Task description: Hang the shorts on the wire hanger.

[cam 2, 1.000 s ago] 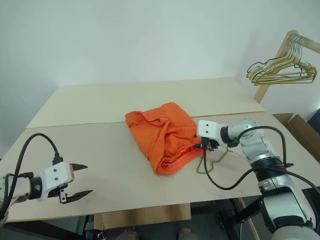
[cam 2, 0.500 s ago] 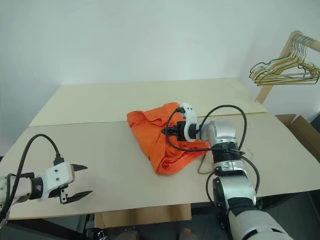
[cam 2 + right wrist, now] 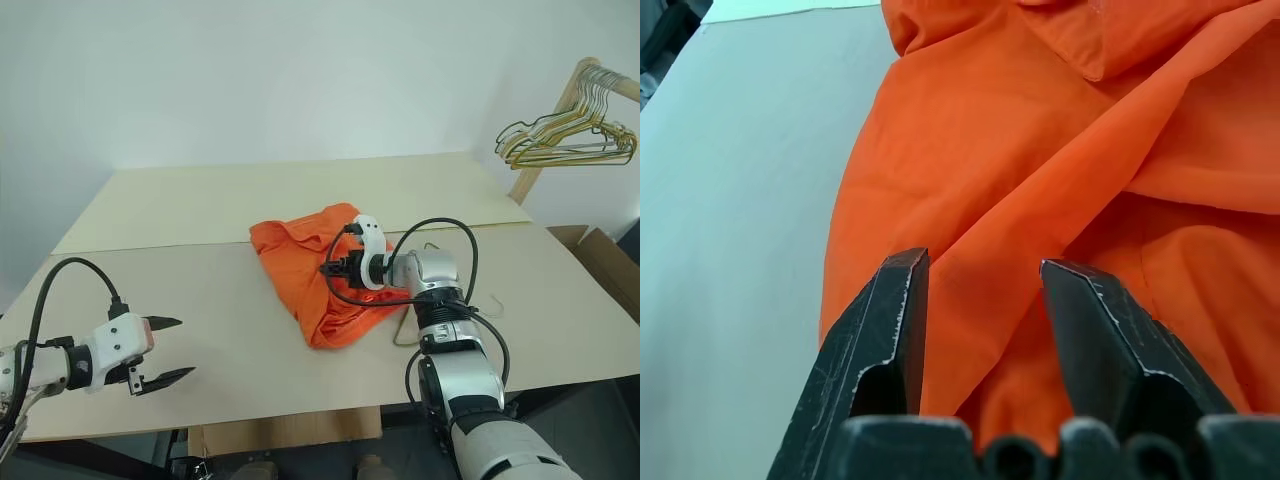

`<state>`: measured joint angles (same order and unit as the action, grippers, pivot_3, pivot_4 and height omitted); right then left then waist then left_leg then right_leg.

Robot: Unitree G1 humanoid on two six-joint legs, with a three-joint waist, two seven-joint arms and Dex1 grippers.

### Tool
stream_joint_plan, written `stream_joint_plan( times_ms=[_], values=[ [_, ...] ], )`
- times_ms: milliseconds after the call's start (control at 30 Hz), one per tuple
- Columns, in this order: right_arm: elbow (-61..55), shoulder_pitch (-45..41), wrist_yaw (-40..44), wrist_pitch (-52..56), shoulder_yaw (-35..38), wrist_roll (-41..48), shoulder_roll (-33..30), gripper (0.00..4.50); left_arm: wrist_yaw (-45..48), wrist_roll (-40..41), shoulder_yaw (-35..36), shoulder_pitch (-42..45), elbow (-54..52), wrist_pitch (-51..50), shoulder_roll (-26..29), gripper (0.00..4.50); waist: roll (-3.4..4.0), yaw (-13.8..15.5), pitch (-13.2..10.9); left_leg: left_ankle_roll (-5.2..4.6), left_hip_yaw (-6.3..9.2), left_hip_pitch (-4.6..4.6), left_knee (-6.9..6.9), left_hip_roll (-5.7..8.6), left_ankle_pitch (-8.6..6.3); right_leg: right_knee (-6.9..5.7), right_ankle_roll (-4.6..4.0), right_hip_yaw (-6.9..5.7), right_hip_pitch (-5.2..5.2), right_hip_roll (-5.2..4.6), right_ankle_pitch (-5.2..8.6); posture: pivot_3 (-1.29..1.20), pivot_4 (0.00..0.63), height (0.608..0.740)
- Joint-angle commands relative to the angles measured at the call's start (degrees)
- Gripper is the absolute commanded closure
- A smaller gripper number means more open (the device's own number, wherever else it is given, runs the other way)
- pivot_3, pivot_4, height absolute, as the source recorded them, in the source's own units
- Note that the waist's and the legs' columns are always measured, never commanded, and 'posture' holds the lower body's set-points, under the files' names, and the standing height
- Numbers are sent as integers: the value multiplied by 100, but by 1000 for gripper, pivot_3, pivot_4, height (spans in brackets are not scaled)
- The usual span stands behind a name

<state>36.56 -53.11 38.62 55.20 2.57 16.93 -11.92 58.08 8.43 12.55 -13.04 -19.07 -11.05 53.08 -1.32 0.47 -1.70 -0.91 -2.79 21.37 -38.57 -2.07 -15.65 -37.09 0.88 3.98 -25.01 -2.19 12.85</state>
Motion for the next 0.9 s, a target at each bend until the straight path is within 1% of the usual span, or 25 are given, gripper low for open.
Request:
stream_joint_plan(
  times_ms=[33,200,300,467,600,667,700,800,900],
  values=[
    [397,-421,-30,-495,-21,-53,188,2252,-7,-82,-105,179,6,61,96,0,0,-57,0,0,-1,-1,0,-1,0,0,0,0,0,0,0,103,0,740],
    [1259,-745,-148,-1072,4,-236,363,2252,-30,-33,-139,259,-45,-14,77,0,0,-131,0,1,3,0,1,-1,0,0,0,0,0,2,0,112,0,740],
    [1470,-815,74,-1225,-95,-288,363,2759,-47,-59,-101,136,-76,-1,67,0,0,-128,0,1,3,4,1,1,0,3,0,0,0,-2,0,119,0,740],
    [1739,-888,193,-1319,-218,-436,369,4479,-90,-62,-76,11,-166,-30,62,0,1,-131,0,1,5,3,1,1,0,1,0,0,-1,-2,0,129,0,740],
    [1869,-998,183,-1476,-175,-478,426,4479,-138,-62,-66,-11,-190,-50,58,0,1,-127,0,3,8,1,1,1,1,-2,0,-1,0,-1,0,129,0,740],
    [1805,-996,171,-1585,-242,-546,447,4479,-159,-69,-70,-27,-203,-51,60,0,1,-127,0,4,8,1,1,1,2,-2,0,-1,0,-1,0,132,0,740],
    [1610,-919,165,-1818,-384,-678,453,4479,-167,-67,-67,-38,-216,-56,63,0,1,-126,0,4,8,1,1,1,2,-2,0,-1,0,-2,0,134,0,740],
    [482,-537,334,-2616,-845,-964,471,4479,-199,-76,-54,-61,-217,-52,66,0,1,-122,-1,4,9,3,2,1,2,0,1,-1,-2,-2,0,128,0,740],
    [-1014,25,640,-3676,-1796,-1571,314,4479,-194,-43,-4,-100,-198,-55,68,0,1,-126,-1,4,13,6,8,1,1,1,2,-1,-6,-2,1,118,0,740]
  ],
)
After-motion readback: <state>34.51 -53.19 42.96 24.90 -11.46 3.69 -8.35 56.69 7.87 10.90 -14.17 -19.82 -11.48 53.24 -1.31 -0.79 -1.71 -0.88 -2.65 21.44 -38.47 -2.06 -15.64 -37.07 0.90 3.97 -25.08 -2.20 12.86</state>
